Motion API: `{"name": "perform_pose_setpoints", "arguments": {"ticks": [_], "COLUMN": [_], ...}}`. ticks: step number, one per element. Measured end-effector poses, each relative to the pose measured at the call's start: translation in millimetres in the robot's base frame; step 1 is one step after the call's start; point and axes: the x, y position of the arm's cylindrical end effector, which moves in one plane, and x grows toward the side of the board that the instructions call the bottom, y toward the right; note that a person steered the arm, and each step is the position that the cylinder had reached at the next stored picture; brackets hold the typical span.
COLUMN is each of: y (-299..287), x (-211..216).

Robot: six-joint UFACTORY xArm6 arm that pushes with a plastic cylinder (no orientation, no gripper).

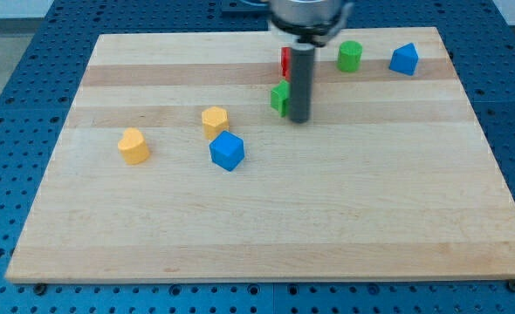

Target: Make a group of green staryellow hexagon and red circle

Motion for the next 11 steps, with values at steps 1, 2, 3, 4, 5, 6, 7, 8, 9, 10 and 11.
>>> {"name": "perform_pose_setpoints", "arguments": {"ticks": [1,2,3,4,5,6,7,8,9,10,11], "y": [39.0,-4.7,-42.9,-99.0,-43.2,-10.2,-50.5,-87.6,-76.0,-123.1,-142.9], "x": [-22.8,-47.0,-34.6,-7.0,-32.5,-76.6,-77.4,-77.4,-90.1,-104.5,-63.1]}}
